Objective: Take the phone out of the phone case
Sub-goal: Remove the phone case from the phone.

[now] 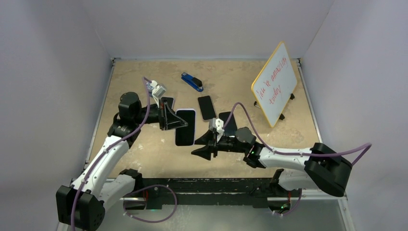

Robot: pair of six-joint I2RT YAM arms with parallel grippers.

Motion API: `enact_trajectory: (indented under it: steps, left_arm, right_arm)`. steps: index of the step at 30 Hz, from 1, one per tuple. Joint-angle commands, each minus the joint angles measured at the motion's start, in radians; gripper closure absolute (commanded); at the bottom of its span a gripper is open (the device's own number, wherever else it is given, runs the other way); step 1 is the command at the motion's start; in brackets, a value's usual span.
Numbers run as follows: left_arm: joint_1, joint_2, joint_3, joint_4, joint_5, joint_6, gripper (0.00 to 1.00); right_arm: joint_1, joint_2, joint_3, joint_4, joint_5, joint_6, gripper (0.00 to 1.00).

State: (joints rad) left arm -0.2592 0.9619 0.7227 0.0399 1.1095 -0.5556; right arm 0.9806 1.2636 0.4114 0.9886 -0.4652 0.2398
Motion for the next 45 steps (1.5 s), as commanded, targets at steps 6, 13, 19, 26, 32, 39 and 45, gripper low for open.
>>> enact_trajectory:
  steps: [6, 13, 19, 26, 32, 39, 45]
  left_arm:
    - [0.0, -0.037, 0.044, 0.078, 0.067, 0.014, 1.0]
    - [-0.012, -0.035, 0.025, 0.149, 0.085, -0.026, 1.0]
    - [-0.015, -0.038, 0.028, 0.145, 0.087, -0.028, 1.0]
    - [-0.024, -0.034, 0.017, 0.147, 0.093, -0.028, 1.0]
    - [-0.029, -0.032, 0.009, 0.141, 0.087, -0.016, 1.0]
    - [-0.031, -0.017, 0.017, 0.095, 0.035, 0.027, 1.0]
    - [-0.035, -0.007, 0.018, 0.091, 0.034, 0.027, 1.0]
  right_arm:
    - [-0.003, -0.005, 0.082, -0.043, -0.057, -0.058, 0.52]
    - [-0.003, 0.014, 0.112, -0.065, -0.072, -0.078, 0.59]
    - [-0.002, 0.018, 0.116, -0.063, -0.078, -0.114, 0.74]
    - [-0.003, 0.016, 0.13, -0.083, -0.088, -0.134, 0.77]
    - [-0.003, 0.018, 0.137, -0.077, -0.098, -0.126, 0.76]
    - [-0.012, 0.035, 0.14, -0.038, -0.125, -0.083, 0.68]
    - [-0.027, 0.048, 0.117, -0.001, -0.125, -0.082, 0.8]
